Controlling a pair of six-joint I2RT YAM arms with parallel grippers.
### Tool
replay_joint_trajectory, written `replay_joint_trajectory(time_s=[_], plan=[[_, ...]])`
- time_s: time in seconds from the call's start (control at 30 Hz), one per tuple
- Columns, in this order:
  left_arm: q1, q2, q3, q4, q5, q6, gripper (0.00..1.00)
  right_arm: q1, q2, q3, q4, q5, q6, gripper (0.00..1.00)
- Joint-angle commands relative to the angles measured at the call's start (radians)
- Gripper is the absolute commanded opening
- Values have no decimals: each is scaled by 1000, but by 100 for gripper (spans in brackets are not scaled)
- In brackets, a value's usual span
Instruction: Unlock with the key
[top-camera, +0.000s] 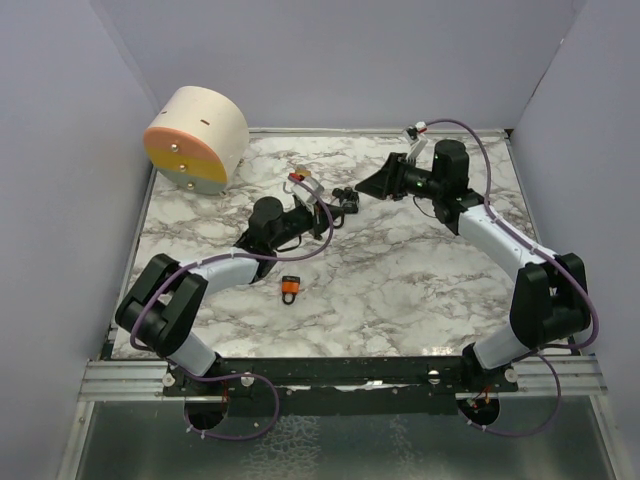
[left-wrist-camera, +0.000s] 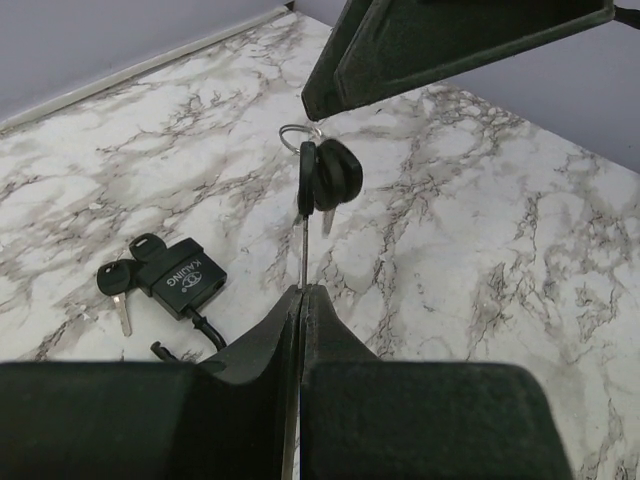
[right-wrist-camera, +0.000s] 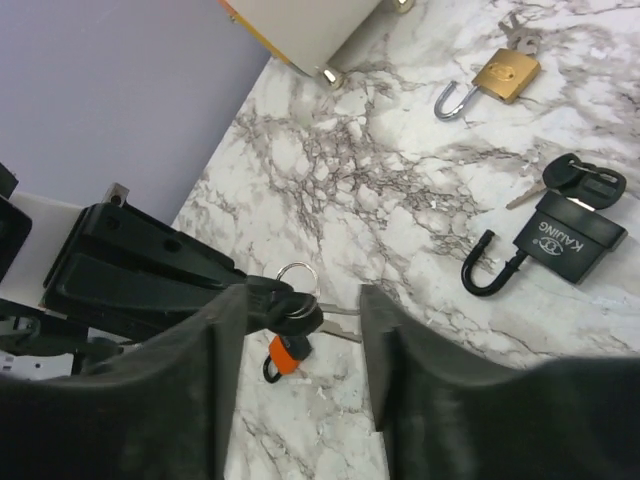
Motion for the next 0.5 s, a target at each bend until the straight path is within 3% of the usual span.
replay_joint_trajectory(time_s=[0.0, 0.47], plan=[[4, -38, 33, -101, 32, -10, 0, -14, -38, -18, 48, -53, -10, 58], [9, -33, 60, -128, 75, -31, 0, -14, -58, -34, 38, -30, -49, 63]])
